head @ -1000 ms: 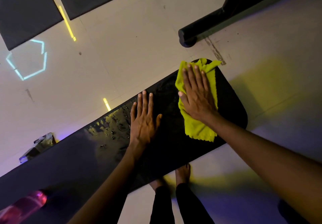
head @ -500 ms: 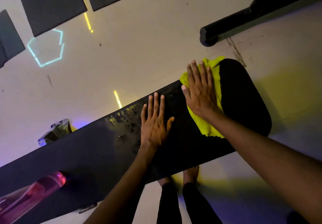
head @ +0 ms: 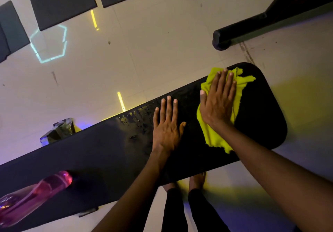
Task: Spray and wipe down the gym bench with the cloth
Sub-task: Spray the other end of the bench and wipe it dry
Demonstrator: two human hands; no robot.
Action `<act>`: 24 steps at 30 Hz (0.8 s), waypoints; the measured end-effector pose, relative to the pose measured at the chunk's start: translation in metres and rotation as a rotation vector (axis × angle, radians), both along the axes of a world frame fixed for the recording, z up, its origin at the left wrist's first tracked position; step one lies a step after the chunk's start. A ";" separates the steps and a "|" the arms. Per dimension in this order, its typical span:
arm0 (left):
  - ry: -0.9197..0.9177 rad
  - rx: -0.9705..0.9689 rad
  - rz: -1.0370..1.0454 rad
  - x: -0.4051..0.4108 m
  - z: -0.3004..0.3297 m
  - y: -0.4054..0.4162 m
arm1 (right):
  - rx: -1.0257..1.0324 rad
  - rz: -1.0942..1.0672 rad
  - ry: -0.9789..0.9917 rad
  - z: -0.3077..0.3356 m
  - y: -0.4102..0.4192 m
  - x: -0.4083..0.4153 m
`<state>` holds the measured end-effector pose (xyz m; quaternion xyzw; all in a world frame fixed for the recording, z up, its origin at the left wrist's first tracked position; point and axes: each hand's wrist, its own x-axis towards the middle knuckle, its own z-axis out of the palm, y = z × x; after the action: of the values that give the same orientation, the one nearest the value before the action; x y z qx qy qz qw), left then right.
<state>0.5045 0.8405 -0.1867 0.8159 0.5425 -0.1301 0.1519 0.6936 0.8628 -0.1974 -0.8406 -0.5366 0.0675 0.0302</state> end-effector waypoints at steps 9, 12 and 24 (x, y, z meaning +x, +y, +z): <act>-0.028 -0.003 -0.041 -0.014 0.002 -0.004 | 0.014 0.483 0.023 -0.002 -0.086 0.033; -0.042 -0.009 -0.043 -0.018 0.000 -0.005 | 0.008 0.318 0.040 -0.003 -0.133 0.039; -0.072 0.016 -0.023 -0.022 -0.003 -0.019 | 0.007 0.136 -0.008 -0.008 -0.108 -0.017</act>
<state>0.4826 0.8220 -0.1901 0.8274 0.5284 -0.0980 0.1633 0.6761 0.7549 -0.2054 -0.8024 -0.5927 0.0640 0.0262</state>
